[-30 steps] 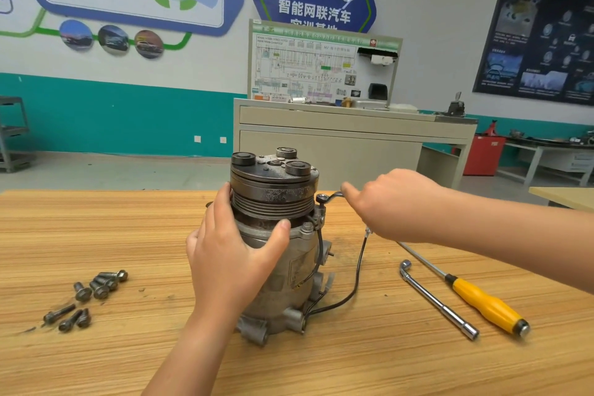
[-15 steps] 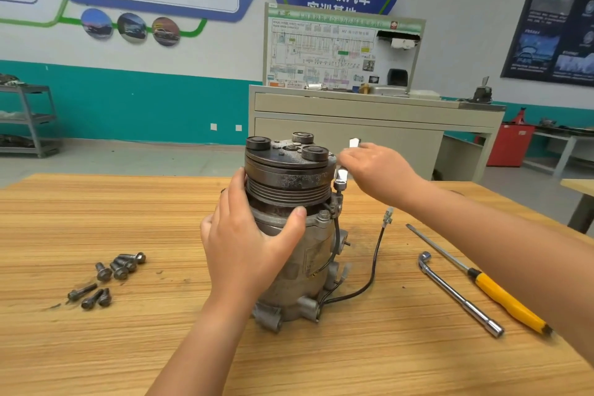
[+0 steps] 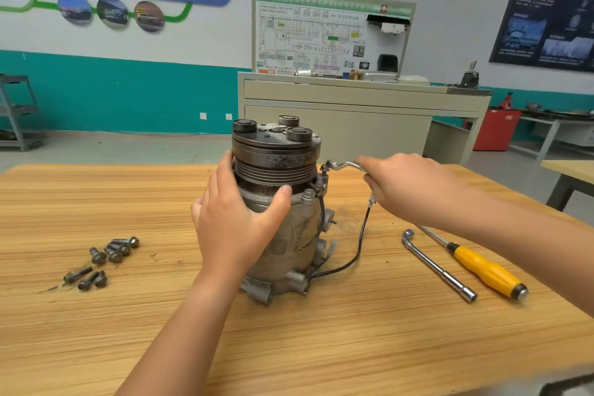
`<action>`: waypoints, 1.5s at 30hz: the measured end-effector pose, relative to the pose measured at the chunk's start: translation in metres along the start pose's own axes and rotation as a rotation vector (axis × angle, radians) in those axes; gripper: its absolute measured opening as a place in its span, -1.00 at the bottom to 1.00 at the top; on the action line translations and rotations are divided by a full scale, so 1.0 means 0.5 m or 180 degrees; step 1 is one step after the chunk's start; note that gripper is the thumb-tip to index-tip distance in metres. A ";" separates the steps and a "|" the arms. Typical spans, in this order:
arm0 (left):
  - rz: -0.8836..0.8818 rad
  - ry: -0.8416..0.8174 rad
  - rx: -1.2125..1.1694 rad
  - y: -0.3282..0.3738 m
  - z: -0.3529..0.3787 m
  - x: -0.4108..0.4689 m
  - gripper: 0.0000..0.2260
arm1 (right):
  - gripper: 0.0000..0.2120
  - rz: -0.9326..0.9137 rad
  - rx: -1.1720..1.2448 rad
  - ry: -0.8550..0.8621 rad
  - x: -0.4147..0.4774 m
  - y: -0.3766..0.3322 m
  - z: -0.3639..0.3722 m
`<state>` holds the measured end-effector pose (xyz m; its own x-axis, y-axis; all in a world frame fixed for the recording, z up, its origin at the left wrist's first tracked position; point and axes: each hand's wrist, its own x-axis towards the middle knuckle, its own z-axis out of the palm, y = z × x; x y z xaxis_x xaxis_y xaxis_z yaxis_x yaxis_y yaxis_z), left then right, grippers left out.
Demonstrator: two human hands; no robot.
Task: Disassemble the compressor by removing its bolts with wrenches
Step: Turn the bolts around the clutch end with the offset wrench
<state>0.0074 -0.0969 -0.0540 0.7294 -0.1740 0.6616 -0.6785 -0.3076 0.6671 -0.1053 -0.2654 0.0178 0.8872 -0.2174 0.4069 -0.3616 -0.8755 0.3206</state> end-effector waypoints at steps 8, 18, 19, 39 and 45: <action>-0.0003 -0.0054 -0.0028 0.000 -0.003 0.000 -0.13 | -0.84 -0.0475 -0.1066 -0.0401 0.019 -0.049 -0.051; 0.0003 -0.0060 -0.0031 0.002 -0.004 0.000 -0.13 | -0.72 -0.0802 -0.1094 -0.0183 0.086 0.038 0.004; 0.0005 -0.0047 -0.0021 0.002 -0.003 0.000 -0.13 | -0.71 -0.0772 -0.0931 -0.0103 0.101 0.041 0.015; -0.0008 0.0001 -0.0041 0.002 -0.001 -0.001 -0.14 | -0.77 0.0146 0.0187 -0.0020 -0.003 -0.009 -0.009; -0.0006 -0.0044 -0.0074 0.003 -0.003 -0.001 -0.15 | -0.76 0.0023 -0.0463 -0.0444 0.004 -0.054 -0.049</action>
<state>0.0058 -0.0958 -0.0528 0.7318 -0.1863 0.6556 -0.6787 -0.2863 0.6763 -0.1006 -0.2318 0.0310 0.9119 -0.2899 0.2904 -0.3966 -0.8043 0.4425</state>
